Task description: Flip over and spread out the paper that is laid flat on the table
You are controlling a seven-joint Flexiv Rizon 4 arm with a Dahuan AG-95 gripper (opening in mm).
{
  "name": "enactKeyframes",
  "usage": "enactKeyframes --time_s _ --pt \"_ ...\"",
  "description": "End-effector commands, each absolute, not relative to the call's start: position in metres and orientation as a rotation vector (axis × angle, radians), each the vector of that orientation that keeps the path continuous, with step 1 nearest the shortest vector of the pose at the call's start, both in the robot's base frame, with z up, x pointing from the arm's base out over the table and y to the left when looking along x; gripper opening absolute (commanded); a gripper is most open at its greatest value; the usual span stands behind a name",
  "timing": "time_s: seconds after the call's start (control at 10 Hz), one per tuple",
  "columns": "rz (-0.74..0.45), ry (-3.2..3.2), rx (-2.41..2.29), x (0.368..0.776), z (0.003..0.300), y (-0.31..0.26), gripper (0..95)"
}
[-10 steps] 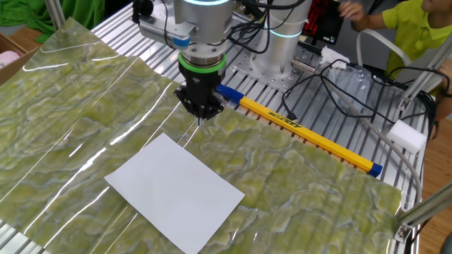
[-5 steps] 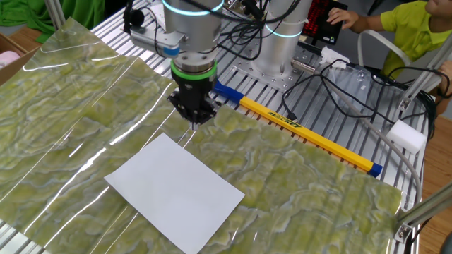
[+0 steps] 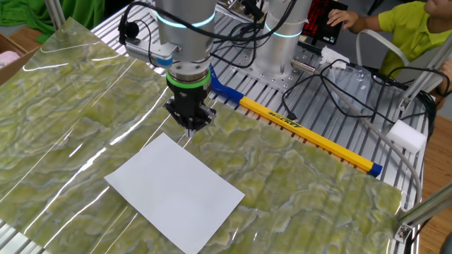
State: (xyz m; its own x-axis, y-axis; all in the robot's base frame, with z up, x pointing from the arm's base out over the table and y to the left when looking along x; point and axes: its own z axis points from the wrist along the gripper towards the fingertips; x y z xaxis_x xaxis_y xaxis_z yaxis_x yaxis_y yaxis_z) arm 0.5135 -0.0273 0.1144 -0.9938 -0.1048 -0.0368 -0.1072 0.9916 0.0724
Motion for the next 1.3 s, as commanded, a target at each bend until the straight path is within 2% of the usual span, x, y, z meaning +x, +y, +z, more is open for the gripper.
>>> enactKeyframes --time_s 0.1,0.6,1.3 --pt "0.117 3.098 -0.172 0.514 0.111 -0.029 0.0" --pt "0.136 3.09 -0.181 0.536 0.085 -0.044 0.0" --pt "0.151 3.086 -0.228 0.588 0.072 -0.068 0.0"
